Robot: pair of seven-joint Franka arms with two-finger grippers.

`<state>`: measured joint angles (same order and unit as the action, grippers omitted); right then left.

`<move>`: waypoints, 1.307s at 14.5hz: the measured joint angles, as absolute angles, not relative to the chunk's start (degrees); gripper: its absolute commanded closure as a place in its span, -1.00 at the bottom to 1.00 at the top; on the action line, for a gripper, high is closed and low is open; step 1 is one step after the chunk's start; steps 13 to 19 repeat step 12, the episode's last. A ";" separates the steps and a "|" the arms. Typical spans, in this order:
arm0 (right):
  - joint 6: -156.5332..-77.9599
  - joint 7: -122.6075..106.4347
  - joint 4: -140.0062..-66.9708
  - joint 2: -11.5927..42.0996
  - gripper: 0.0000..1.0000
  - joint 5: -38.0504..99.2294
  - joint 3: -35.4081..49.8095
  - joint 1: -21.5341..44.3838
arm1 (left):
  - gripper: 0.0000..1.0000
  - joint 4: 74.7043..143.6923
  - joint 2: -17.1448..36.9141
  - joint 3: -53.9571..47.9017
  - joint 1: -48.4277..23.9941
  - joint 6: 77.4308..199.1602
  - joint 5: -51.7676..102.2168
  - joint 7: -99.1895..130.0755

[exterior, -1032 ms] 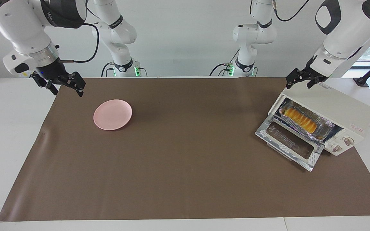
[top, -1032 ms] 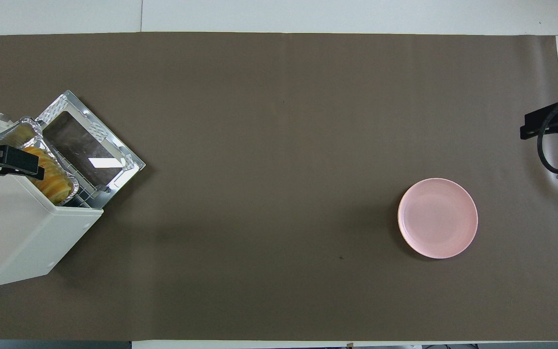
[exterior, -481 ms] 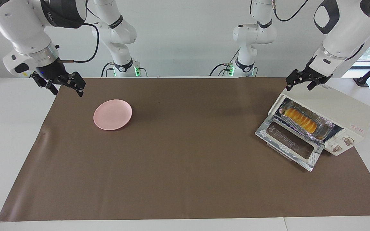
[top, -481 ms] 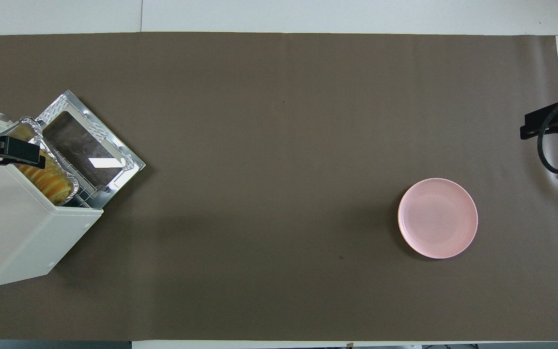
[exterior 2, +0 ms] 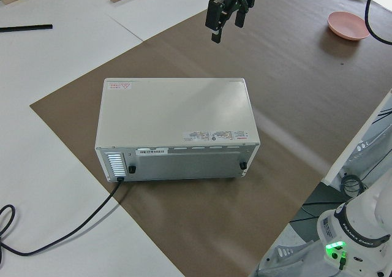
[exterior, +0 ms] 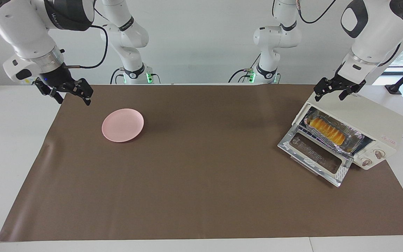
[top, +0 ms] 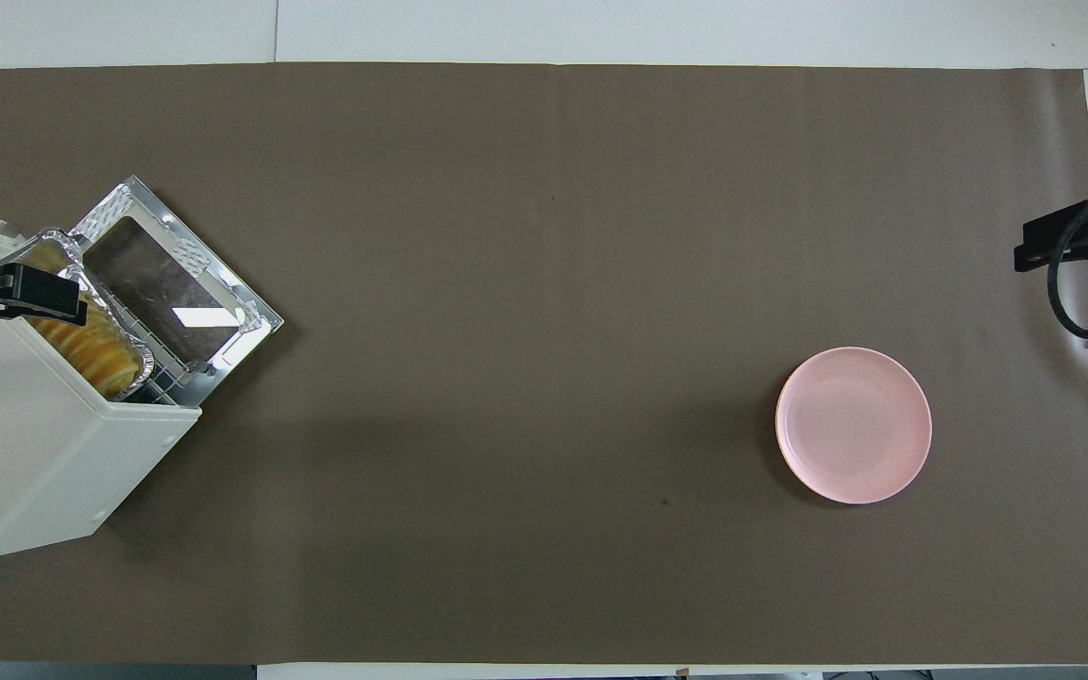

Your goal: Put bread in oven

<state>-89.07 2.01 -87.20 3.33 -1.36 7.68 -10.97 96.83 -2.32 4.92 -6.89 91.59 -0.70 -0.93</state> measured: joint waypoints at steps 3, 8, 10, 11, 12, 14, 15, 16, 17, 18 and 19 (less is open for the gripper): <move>-89.07 2.01 -87.20 3.33 -1.00 -1.36 7.68 -10.97 | -1.00 96.64 -2.32 4.90 -6.73 91.54 -0.64 -0.93; -89.07 2.01 -87.20 3.32 -1.00 -1.36 7.68 -10.97 | -1.00 96.54 -2.32 4.90 -6.41 91.54 -0.54 -0.93; -89.07 2.01 -87.20 3.32 -1.00 -1.36 7.68 -10.97 | -1.00 96.52 -2.32 4.90 -6.41 91.54 -0.54 -0.93; -89.07 2.01 -87.20 3.32 -1.00 -1.36 7.68 -10.97 | -1.00 96.52 -2.32 4.90 -6.40 91.54 -0.54 -0.93; -89.07 2.01 -87.20 3.32 -1.00 -1.36 7.68 -10.97 | -1.00 96.51 -2.32 4.90 -6.40 91.54 -0.54 -0.93; -89.07 2.01 -87.20 3.32 -1.00 -1.36 7.68 -10.97 | -1.00 96.51 -2.32 4.90 -6.40 91.54 -0.54 -0.93; -89.07 2.01 -87.20 3.32 -1.00 -1.36 7.68 -10.97 | -1.00 96.51 -2.32 4.90 -6.40 91.54 -0.54 -0.93; -89.07 2.01 -87.20 3.32 -1.00 -1.36 7.68 -10.97 | -1.00 96.51 -2.32 4.90 -6.40 91.54 -0.54 -0.93; -89.07 2.01 -87.20 3.32 -1.00 -1.36 7.68 -10.97 | -1.00 96.51 -2.32 4.90 -6.40 91.54 -0.54 -0.93; -89.07 2.01 -87.20 3.32 -1.00 -1.36 7.68 -10.97 | -1.00 96.51 -2.32 4.90 -6.40 91.54 -0.54 -0.93; -89.07 2.01 -87.20 3.32 -1.00 -1.36 7.68 -10.97 | -1.00 96.51 -2.32 4.90 -6.40 91.54 -0.54 -0.93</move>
